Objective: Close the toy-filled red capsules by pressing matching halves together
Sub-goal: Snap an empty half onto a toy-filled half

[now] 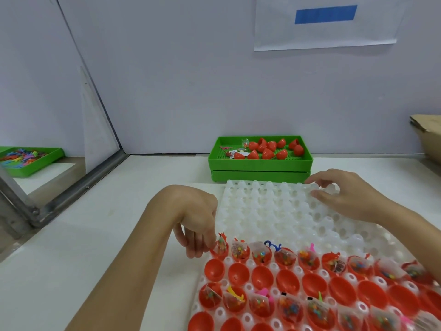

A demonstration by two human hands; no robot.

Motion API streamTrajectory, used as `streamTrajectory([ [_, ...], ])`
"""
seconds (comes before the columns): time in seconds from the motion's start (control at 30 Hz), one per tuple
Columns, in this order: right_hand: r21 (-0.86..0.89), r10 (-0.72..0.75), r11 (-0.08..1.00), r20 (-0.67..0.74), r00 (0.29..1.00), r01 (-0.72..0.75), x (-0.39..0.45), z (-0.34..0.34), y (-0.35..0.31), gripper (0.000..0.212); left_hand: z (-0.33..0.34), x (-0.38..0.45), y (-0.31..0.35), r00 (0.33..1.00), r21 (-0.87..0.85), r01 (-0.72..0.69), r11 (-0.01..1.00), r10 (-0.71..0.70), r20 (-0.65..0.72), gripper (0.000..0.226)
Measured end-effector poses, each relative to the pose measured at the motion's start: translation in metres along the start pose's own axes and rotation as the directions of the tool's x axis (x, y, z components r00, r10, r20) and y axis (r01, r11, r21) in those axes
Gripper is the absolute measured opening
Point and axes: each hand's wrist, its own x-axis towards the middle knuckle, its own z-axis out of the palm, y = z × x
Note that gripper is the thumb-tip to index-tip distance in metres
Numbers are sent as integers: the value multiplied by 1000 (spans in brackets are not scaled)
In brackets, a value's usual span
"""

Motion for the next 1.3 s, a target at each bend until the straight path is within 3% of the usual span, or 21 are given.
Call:
streamTrajectory([
  [0.57,3,5,1000,-2,1000,-5,0,1,1,20,-9,-11,-11,989,-27,-90,996,86,-120,18],
  [1.0,-10,12,1000,5,1000,-12,1,2,2,18,-25,4,-11,913,-264,-171,949,52,-404,17],
  [1.3,26,-12,1000,-9,1000,12,-2,-11,-5,12,-49,25,54,922,-236,-244,941,149,-357,15],
])
